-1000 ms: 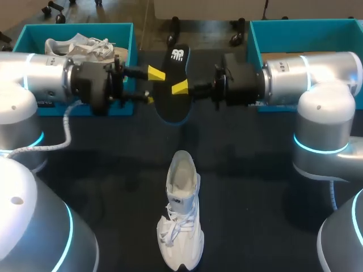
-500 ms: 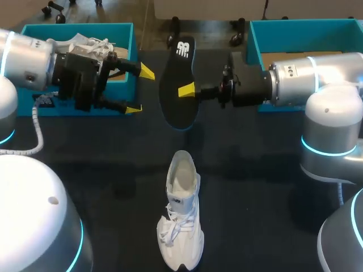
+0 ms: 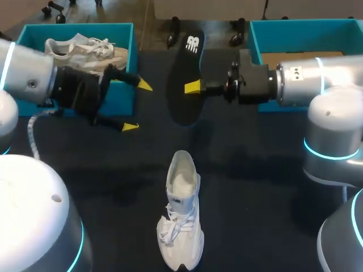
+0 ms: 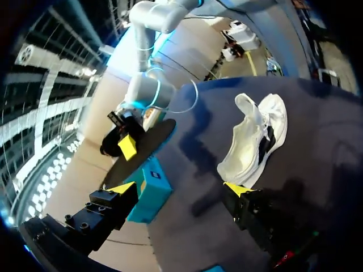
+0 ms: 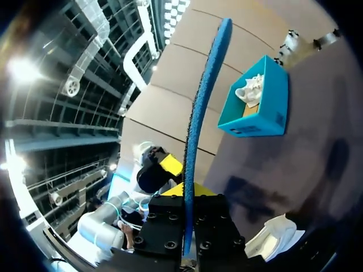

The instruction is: Take the shoe out of the shoebox, open the shoe tongue, remove and reinsert the insole, then place the shoe into the shoebox

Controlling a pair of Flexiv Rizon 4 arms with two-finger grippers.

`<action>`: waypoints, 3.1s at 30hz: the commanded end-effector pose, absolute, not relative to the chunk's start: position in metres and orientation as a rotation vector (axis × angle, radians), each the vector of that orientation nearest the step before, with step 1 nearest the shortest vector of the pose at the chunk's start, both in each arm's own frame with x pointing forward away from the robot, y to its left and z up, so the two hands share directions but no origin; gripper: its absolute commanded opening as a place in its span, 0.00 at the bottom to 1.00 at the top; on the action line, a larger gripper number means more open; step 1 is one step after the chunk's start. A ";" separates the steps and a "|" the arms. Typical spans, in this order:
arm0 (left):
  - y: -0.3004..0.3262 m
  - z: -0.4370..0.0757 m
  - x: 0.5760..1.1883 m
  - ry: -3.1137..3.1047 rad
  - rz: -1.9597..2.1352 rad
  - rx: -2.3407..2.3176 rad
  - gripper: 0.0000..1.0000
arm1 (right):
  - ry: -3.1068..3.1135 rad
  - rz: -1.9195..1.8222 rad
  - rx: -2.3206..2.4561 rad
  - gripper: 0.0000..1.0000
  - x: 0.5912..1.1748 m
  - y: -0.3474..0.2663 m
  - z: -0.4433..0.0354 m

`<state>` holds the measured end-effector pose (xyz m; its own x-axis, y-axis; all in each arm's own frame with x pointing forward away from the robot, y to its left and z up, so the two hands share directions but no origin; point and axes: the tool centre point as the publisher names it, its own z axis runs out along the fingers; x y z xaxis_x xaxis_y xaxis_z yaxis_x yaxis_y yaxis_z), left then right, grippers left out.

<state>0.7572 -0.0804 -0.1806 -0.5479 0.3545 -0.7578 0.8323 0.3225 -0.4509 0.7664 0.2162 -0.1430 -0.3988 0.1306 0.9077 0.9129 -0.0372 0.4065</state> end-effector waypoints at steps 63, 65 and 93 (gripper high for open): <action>-0.079 -0.264 0.679 3.100 -0.734 0.301 1.00 | -1.919 -1.737 -0.904 0.00 0.763 0.216 -0.184; -0.077 -0.271 0.677 3.099 -0.747 0.301 1.00 | -1.921 -1.749 -0.888 0.00 0.763 0.217 -0.191; -0.064 -0.310 0.661 3.175 -0.727 0.226 1.00 | -1.938 -1.811 -0.856 0.00 0.756 0.217 -0.205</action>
<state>0.6612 -0.0631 -0.3089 -0.9830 0.1610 0.0880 0.1062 0.8902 -0.4430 0.7562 0.2152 -0.2042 -0.7552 0.1857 0.6287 0.6398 0.0003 0.7685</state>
